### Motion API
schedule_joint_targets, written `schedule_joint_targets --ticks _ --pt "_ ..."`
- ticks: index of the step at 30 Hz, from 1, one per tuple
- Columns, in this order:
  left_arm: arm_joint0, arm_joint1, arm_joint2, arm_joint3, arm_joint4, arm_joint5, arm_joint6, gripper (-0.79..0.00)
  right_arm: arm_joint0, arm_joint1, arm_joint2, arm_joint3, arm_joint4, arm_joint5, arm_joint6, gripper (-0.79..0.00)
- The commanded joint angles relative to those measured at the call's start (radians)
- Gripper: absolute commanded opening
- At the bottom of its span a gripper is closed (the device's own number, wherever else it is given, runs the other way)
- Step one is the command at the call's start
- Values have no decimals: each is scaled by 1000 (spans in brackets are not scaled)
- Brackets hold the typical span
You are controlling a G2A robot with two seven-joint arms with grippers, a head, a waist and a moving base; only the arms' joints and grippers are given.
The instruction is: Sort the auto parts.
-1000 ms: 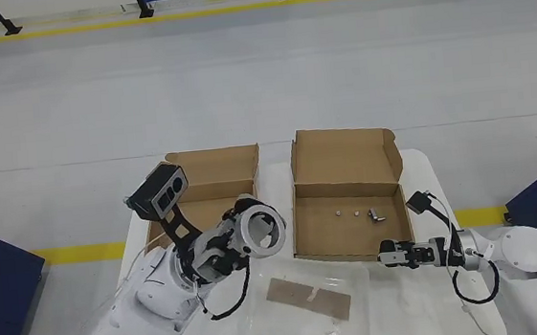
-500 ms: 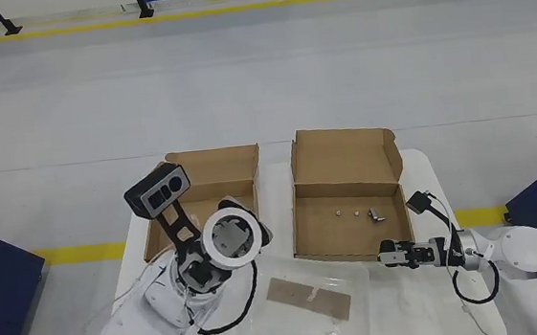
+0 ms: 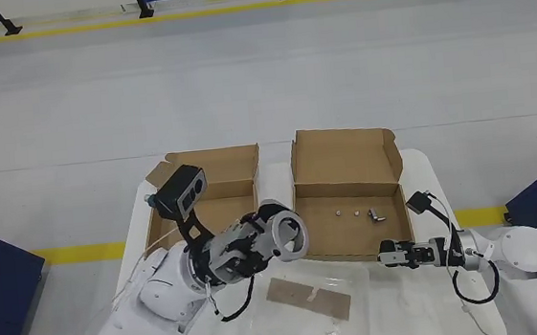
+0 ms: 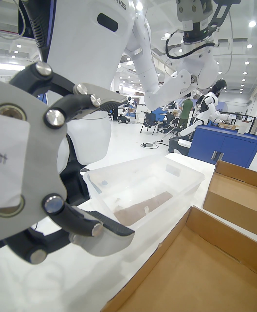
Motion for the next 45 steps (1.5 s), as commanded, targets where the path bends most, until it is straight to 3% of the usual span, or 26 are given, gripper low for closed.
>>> schedule_joint_targets --ticks 1,10,24,37,45 --pt "-3 -4 10 1 -28 -13 2 -785 0 0 0 0 0 0 0 0" --pt "-43 -24 55 22 -236 -94 -13 -785 0 0 0 0 0 0 0 0" --pt "-54 -26 40 36 -227 -71 -47 -785 0 0 0 0 0 0 0 0" --pt "71 -9 -111 131 26 136 -85 -785 0 0 0 0 0 0 0 0" --pt "143 -3 -172 140 212 326 -63 -785 0 0 0 0 0 0 0 0"
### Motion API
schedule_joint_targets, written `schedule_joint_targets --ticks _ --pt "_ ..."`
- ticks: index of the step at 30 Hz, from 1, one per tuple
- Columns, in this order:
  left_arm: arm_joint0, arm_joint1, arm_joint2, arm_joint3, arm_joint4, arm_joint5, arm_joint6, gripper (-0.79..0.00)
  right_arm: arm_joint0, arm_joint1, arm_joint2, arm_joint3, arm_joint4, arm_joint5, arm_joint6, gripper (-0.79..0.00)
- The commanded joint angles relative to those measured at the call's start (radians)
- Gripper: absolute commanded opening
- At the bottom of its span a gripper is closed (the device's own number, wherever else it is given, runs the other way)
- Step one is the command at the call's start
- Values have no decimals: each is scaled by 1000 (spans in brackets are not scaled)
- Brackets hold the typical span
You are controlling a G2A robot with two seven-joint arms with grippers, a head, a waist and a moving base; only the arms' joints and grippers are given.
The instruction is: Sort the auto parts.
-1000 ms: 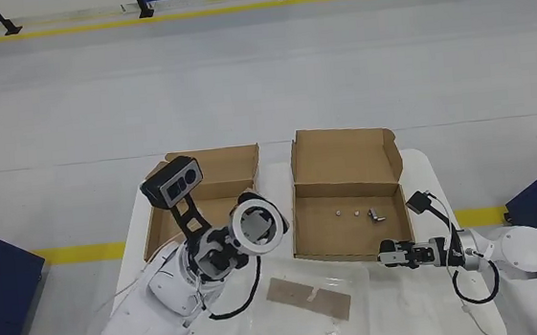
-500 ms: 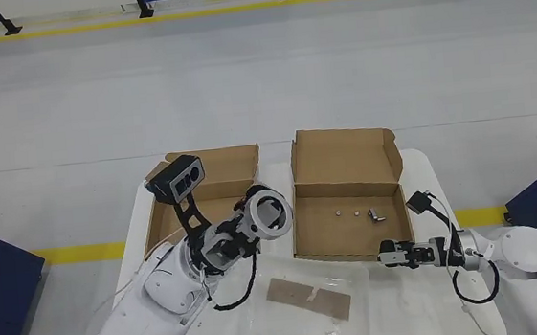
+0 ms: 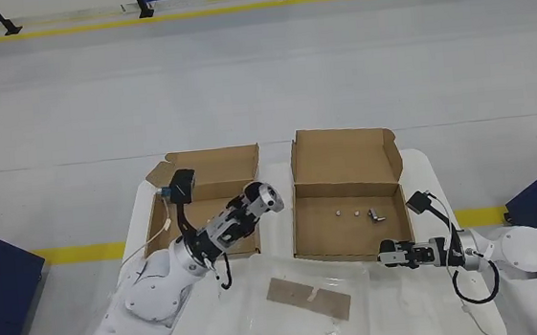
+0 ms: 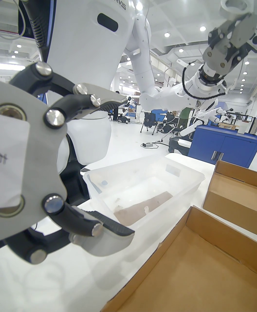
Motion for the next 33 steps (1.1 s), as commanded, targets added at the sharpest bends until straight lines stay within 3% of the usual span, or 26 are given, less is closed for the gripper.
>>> schedule_joint_targets --ticks 1,7,10,19,29,33 --pt "9 -1 -3 -3 9 21 17 -785 0 0 0 0 0 0 0 0" --pt "10 -1 -4 -2 13 27 16 -785 0 0 0 0 0 0 0 0" --pt "20 1 -23 -9 67 110 4 -785 0 0 0 0 0 0 0 0" --pt "94 21 -138 -83 224 477 -131 -785 0 0 0 0 0 0 0 0" --pt "104 22 -152 -99 235 493 -124 -785 0 0 0 0 0 0 0 0" --pt "70 17 -142 -107 262 684 -183 -785 0 0 0 0 0 0 0 0"
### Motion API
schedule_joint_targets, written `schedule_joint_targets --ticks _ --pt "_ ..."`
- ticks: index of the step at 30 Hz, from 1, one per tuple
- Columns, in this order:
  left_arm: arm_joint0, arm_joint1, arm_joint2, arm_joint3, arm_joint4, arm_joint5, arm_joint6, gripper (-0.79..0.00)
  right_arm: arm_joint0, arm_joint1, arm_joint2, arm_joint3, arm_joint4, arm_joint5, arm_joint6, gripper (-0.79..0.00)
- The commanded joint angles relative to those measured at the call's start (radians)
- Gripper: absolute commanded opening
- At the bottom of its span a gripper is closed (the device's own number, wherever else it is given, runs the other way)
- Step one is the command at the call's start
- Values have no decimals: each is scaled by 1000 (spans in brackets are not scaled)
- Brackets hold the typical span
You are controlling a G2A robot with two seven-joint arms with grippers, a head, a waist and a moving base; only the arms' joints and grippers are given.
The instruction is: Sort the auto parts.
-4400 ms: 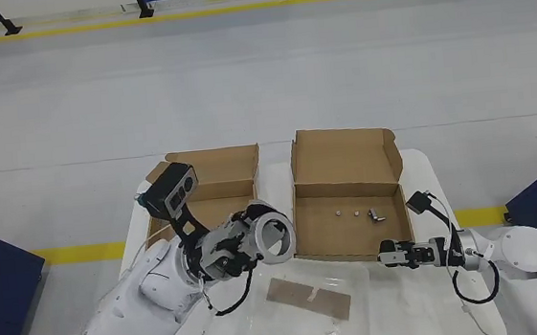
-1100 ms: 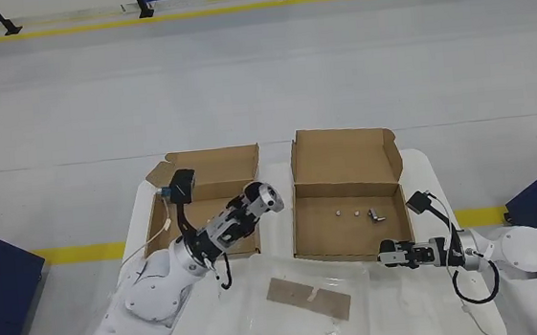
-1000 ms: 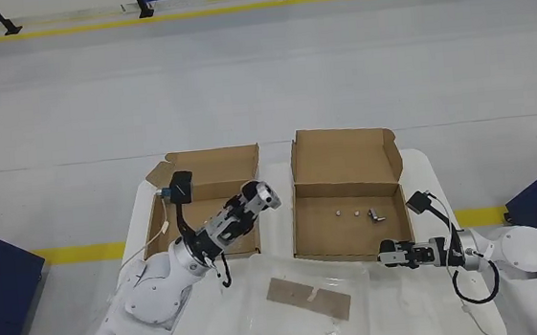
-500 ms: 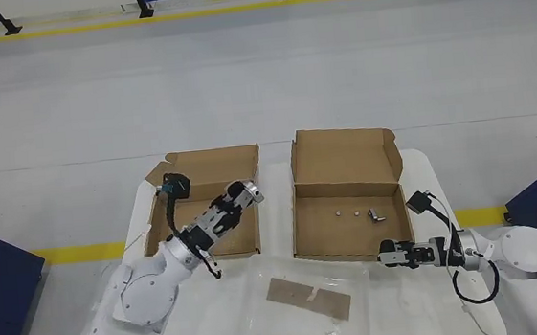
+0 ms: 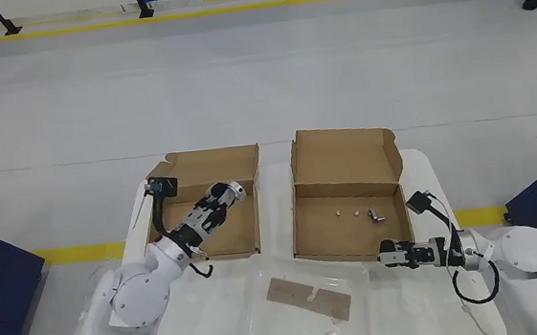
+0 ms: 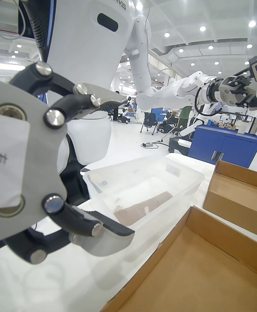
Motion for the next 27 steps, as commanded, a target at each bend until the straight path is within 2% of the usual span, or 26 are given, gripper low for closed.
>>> schedule_joint_targets --ticks 1,7,10,12,13,20,23,27 --pt "-33 -3 5 -8 14 167 -54 -785 0 0 0 0 0 0 0 0" --pt "-134 -11 60 -34 119 553 -237 -785 0 0 0 0 0 0 0 0" --pt "-186 -16 108 -48 184 693 -329 -785 0 0 0 0 0 0 0 0" --pt "-209 -19 128 -54 223 741 -339 -785 0 0 0 0 0 0 0 0" --pt "-215 -23 129 -82 228 741 -288 -785 0 0 0 0 0 0 0 0" --pt "-213 -23 129 -78 231 739 -284 -785 0 0 0 0 0 0 0 0" --pt "-238 -28 149 -30 254 837 -329 -785 0 0 0 0 0 0 0 0" --pt "-348 -36 210 48 323 974 -444 -785 0 0 0 0 0 0 0 0"
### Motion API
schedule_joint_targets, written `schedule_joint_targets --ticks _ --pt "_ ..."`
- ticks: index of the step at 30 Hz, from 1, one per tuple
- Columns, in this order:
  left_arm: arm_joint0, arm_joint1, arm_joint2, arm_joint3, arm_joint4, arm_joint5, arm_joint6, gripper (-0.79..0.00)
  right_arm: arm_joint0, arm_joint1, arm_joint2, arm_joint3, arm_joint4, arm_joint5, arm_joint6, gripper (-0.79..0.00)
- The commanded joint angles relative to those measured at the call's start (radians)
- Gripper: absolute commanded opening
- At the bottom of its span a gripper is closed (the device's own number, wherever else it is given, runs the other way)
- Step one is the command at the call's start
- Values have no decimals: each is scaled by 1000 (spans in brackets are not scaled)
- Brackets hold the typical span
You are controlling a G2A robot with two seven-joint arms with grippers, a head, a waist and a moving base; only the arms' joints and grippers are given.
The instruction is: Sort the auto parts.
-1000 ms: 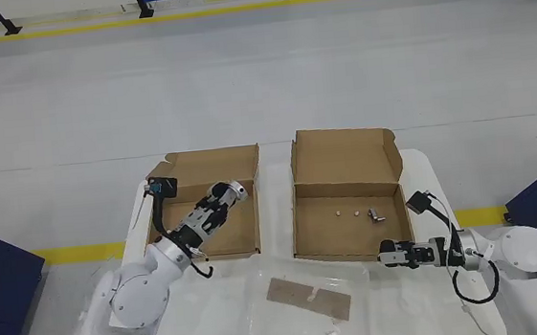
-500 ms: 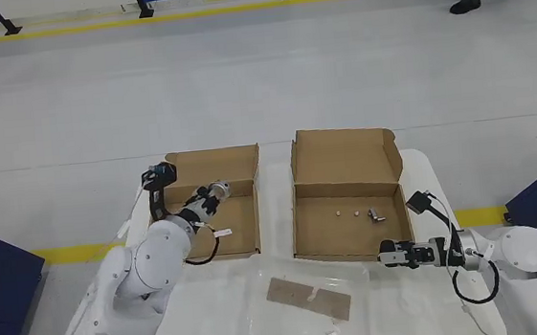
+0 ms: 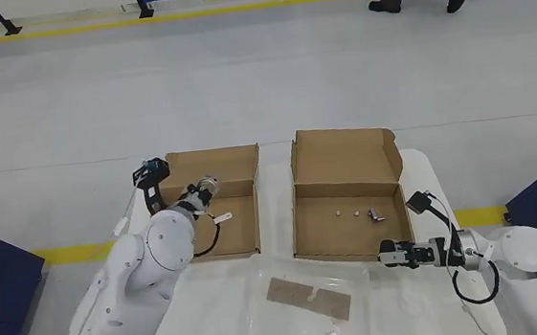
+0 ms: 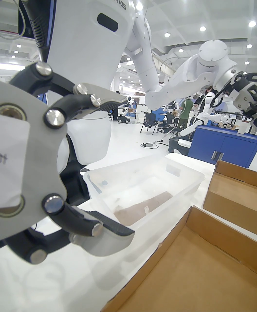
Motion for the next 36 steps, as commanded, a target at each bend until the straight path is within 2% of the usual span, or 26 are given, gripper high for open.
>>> schedule_joint_targets --ticks 1,9,14,22,32,36 --pt "-58 -4 39 44 29 32 -33 -785 0 0 0 0 0 0 0 0" --pt "-233 -18 166 306 -74 36 -29 -785 0 0 0 0 0 0 0 0" --pt "-361 -31 300 486 -194 49 -16 -785 0 0 0 0 0 0 0 0" --pt "-543 -55 519 711 -468 84 18 -785 0 0 0 0 0 0 0 0" --pt "-534 -55 515 715 -480 67 16 -785 0 0 0 0 0 0 0 0" --pt "-538 -60 500 789 -530 11 -37 -785 0 0 0 0 0 0 0 0"
